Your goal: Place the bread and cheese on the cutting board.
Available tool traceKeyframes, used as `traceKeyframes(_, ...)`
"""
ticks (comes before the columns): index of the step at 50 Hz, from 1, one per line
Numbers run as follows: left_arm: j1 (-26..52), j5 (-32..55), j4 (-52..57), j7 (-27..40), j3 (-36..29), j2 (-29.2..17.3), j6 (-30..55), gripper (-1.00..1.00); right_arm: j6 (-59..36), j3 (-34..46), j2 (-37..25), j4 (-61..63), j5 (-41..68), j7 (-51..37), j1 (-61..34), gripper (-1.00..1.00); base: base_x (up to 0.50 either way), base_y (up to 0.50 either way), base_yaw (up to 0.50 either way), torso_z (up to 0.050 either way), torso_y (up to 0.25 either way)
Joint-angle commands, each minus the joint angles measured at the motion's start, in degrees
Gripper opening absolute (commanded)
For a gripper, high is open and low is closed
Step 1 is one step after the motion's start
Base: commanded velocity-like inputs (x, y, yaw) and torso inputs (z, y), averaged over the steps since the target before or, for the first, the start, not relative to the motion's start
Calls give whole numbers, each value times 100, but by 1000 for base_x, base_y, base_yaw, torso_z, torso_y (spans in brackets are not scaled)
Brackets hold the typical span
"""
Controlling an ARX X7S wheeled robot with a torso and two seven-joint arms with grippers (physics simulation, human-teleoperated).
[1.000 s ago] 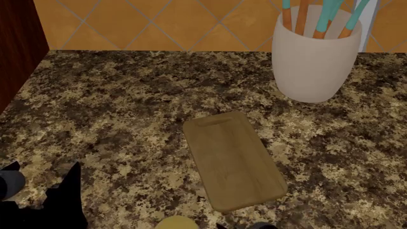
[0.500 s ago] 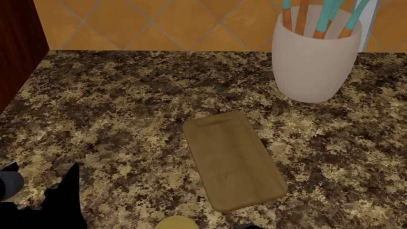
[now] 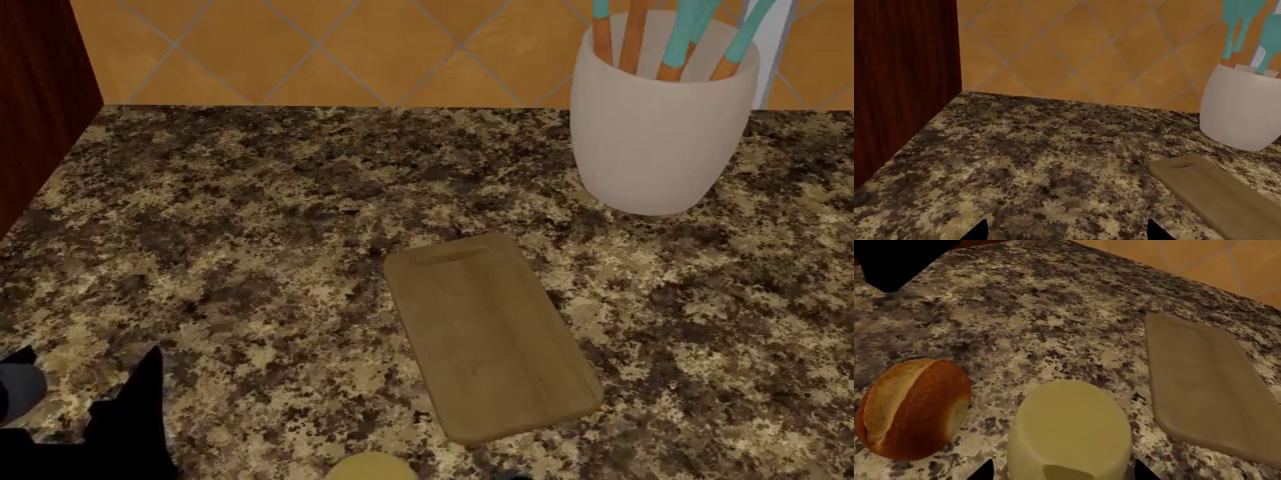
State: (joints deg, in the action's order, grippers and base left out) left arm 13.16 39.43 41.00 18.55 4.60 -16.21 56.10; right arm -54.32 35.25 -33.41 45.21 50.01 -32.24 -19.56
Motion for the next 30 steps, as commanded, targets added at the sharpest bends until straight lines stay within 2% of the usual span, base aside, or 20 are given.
traceKeyframes(1, -72, -34, -7, -140, 146, 82, -108, 100, 127, -42, 93, -190, -233, 234, 30, 100, 0, 0, 0, 0, 0)
traceKeyframes(12, -126, -57, -68, -157, 80, 60, -196, 100, 178, 215, 194, -627, -632, 351, -214, 100, 0, 0, 0, 0, 0)
traceKeyframes(28, -171, -35, -83, -146, 67, 13, -268, 100, 183, 318, 182, -553, -736, 283, -244, 100, 1, 0, 0, 0, 0)
traceKeyframes(29, -172, -27, -76, -140, 66, 11, -262, 100, 186, 305, 179, -532, -735, 261, -237, -100, 0, 0, 0, 0, 0)
traceKeyframes(30, -181, -34, -81, -142, 58, 12, -277, 100, 204, 308, 163, -487, -761, 233, -219, -100, 0, 0, 0, 0, 0)
